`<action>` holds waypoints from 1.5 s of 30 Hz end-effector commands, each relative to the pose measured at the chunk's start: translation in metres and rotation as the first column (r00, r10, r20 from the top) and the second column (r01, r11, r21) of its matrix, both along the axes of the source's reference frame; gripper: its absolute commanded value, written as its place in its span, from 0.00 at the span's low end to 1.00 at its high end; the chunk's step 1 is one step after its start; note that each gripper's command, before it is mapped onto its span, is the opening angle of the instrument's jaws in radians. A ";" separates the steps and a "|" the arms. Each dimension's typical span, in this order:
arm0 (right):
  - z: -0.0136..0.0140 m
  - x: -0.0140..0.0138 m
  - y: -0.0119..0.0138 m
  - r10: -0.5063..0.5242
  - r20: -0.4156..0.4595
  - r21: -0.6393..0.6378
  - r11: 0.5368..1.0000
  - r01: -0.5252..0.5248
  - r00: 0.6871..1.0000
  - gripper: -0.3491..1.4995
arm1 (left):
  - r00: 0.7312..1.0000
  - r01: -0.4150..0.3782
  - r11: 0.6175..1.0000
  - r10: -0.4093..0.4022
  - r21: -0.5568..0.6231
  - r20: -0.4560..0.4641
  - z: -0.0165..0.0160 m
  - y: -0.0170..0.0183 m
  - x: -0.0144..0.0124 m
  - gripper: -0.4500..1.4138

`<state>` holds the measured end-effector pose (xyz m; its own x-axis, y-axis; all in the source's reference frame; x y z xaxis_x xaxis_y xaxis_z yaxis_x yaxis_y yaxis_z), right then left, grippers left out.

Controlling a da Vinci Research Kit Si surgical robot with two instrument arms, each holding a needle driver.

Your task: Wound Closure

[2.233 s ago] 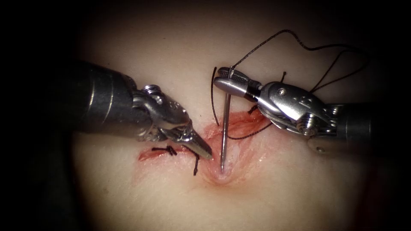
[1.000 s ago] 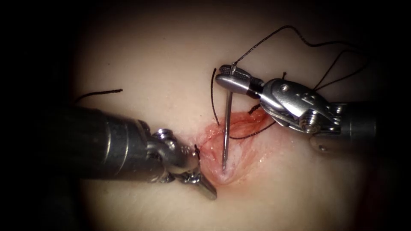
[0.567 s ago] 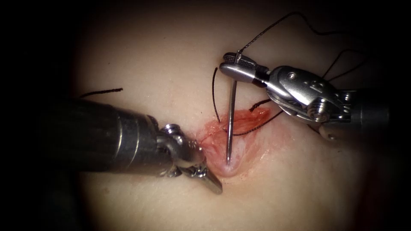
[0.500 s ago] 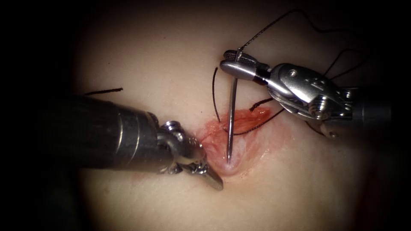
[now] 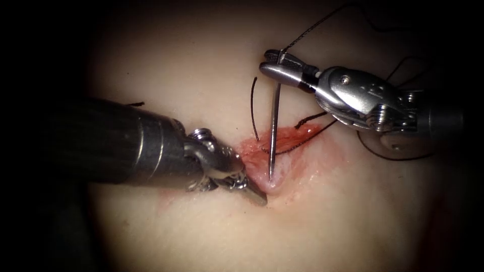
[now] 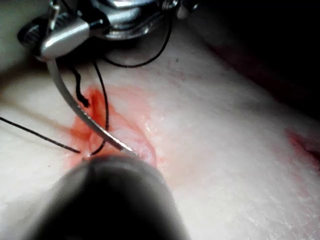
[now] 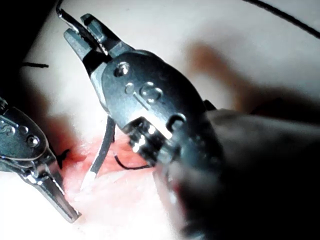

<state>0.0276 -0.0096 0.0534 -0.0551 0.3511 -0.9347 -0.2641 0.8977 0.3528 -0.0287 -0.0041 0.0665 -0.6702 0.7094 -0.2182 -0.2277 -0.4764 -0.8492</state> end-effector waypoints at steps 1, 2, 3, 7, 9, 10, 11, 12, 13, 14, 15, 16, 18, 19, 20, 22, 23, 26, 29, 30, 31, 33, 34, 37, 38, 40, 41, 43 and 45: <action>0.0002 0.0011 -0.0001 -0.007 0.000 -0.018 1.000 0.007 1.000 0.00 | 1.000 0.002 1.000 -0.002 0.002 0.002 0.0005 -0.0001 -0.0005 0.00; 0.0001 0.0012 -0.0003 -0.008 0.002 -0.031 0.999 0.008 1.000 0.00 | 1.000 0.003 1.000 -0.003 0.002 0.002 0.0005 -0.0001 -0.0005 0.00; 0.0001 0.0013 -0.0005 -0.010 0.004 -0.043 0.999 0.011 1.000 0.00 | 1.000 0.006 1.000 -0.006 0.004 0.007 0.0005 -0.0001 -0.0005 0.00; 0.0001 0.0014 -0.0009 -0.015 0.002 -0.057 0.998 0.015 1.000 0.00 | 1.000 0.014 1.000 -0.014 0.014 0.021 0.0004 0.0000 -0.0005 0.00; 0.0002 0.0015 -0.0012 -0.018 0.005 -0.059 0.998 0.019 1.000 0.00 | 1.000 0.017 1.000 -0.017 0.014 0.020 0.0004 0.0001 -0.0006 0.00; 0.0003 0.0015 -0.0013 -0.021 0.007 -0.060 0.998 0.021 1.000 0.00 | 1.000 0.018 1.000 -0.018 0.014 0.020 0.0005 0.0002 -0.0005 0.00; 0.0003 0.0015 -0.0015 -0.024 0.009 -0.061 0.998 0.025 1.000 0.00 | 1.000 0.019 1.000 -0.019 0.014 0.019 0.0005 0.0002 -0.0005 0.00; 0.0005 0.0016 -0.0017 -0.027 0.009 -0.063 0.998 0.027 1.000 0.00 | 1.000 0.019 1.000 -0.019 0.014 0.019 0.0005 0.0003 -0.0005 0.00; 0.0005 0.0016 -0.0019 -0.031 0.014 -0.064 0.997 0.031 0.999 0.00 | 1.000 0.019 1.000 -0.020 0.014 0.019 0.0006 0.0003 -0.0005 0.00; 0.0006 0.0017 -0.0020 -0.033 0.017 -0.064 0.997 0.034 0.999 0.00 | 1.000 0.020 1.000 -0.020 0.014 0.019 0.0006 0.0004 -0.0004 0.00; 0.0006 0.0018 -0.0021 -0.033 0.017 -0.065 0.997 0.034 0.999 0.00 | 1.000 0.020 1.000 -0.020 0.014 0.019 0.0006 0.0004 -0.0004 0.00; 0.0006 0.0018 -0.0021 -0.034 0.017 -0.065 0.997 0.035 0.999 0.00 | 1.000 0.021 1.000 -0.021 0.014 0.019 0.0006 0.0004 -0.0004 0.00; 0.0007 0.0020 -0.0023 -0.035 0.017 -0.067 0.997 0.036 0.999 0.00 | 1.000 0.024 1.000 -0.025 0.012 0.018 0.0007 0.0005 -0.0004 0.00; 0.0008 0.0020 -0.0024 -0.038 0.019 -0.068 0.997 0.039 0.999 0.00 | 1.000 0.024 1.000 -0.025 0.012 0.018 0.0007 0.0005 -0.0004 0.00; 0.0009 0.0020 -0.0025 -0.040 0.020 -0.063 0.997 0.041 0.999 0.00 | 0.999 0.028 1.000 -0.028 0.011 0.020 0.0007 0.0006 -0.0004 0.00; 0.0011 0.0020 -0.0029 -0.047 0.025 -0.054 0.997 0.049 0.999 0.00 | 0.999 0.030 1.000 -0.030 0.005 0.012 0.0008 0.0006 -0.0003 0.00; 0.0012 0.0020 -0.0030 -0.050 0.027 -0.054 0.997 0.051 0.998 0.00 | 0.999 0.030 1.000 -0.030 0.005 0.012 0.0008 0.0006 -0.0003 0.00; 0.0012 0.0020 -0.0030 -0.047 0.029 -0.054 0.997 0.049 0.998 0.00 | 0.999 0.031 0.999 -0.031 0.005 0.012 0.0008 0.0006 -0.0003 0.00; 0.0012 0.0020 -0.0030 -0.047 0.027 -0.048 0.998 0.048 0.999 0.00 | 1.000 0.030 1.000 -0.030 0.001 0.006 0.0009 0.0006 -0.0003 0.00; 0.0012 0.0020 -0.0030 -0.049 0.030 -0.048 0.998 0.050 0.998 0.00 | 1.000 0.029 1.000 -0.029 0.000 0.004 0.0009 0.0006 -0.0003 0.00; 0.0013 0.0019 -0.0031 -0.051 0.032 -0.048 0.997 0.052 0.998 0.00 | 1.000 0.028 1.000 -0.028 -0.002 0.002 0.0009 0.0006 -0.0002 0.00; 0.0013 0.0019 -0.0030 -0.055 0.033 -0.047 0.997 0.056 0.998 0.00 | 1.000 0.028 1.000 -0.028 -0.002 0.001 0.0010 0.0006 -0.0002 0.00; 0.0013 0.0018 -0.0030 -0.055 0.033 -0.047 0.997 0.056 0.998 0.00 | 1.000 0.031 1.000 -0.031 -0.004 0.002 0.0009 0.0005 -0.0002 0.00; 0.0013 0.0018 -0.0028 -0.053 0.034 -0.046 0.997 0.055 0.998 0.00 | 1.000 0.014 1.000 -0.014 0.011 0.005 0.0004 0.0005 0.0001 0.00; 0.0013 0.0018 -0.0027 -0.053 0.034 -0.046 0.997 0.054 0.998 0.00 | 1.000 0.000 1.000 0.000 0.021 0.007 0.0001 0.0005 0.0002 0.00; 0.0014 0.0017 -0.0024 -0.051 0.037 -0.044 0.998 0.053 0.998 0.00 | 0.999 -0.026 0.999 0.025 0.043 0.025 -0.0006 0.0004 0.0006 0.00; 0.0015 0.0017 -0.0023 -0.050 0.038 -0.044 0.998 0.051 0.998 0.00 | 0.998 -0.042 0.997 0.039 0.069 0.050 -0.0012 0.0004 0.0010 0.00; 0.0019 0.0014 -0.0018 -0.048 0.039 -0.044 0.998 0.050 0.998 0.00 | 0.990 -0.064 0.992 0.049 0.112 0.131 -0.0029 0.0005 0.0023 0.00; 0.0021 0.0012 -0.0016 -0.047 0.039 -0.044 0.998 0.048 0.998 0.00 | 0.983 -0.090 0.991 0.072 0.099 0.167 -0.0038 0.0007 0.0032 0.29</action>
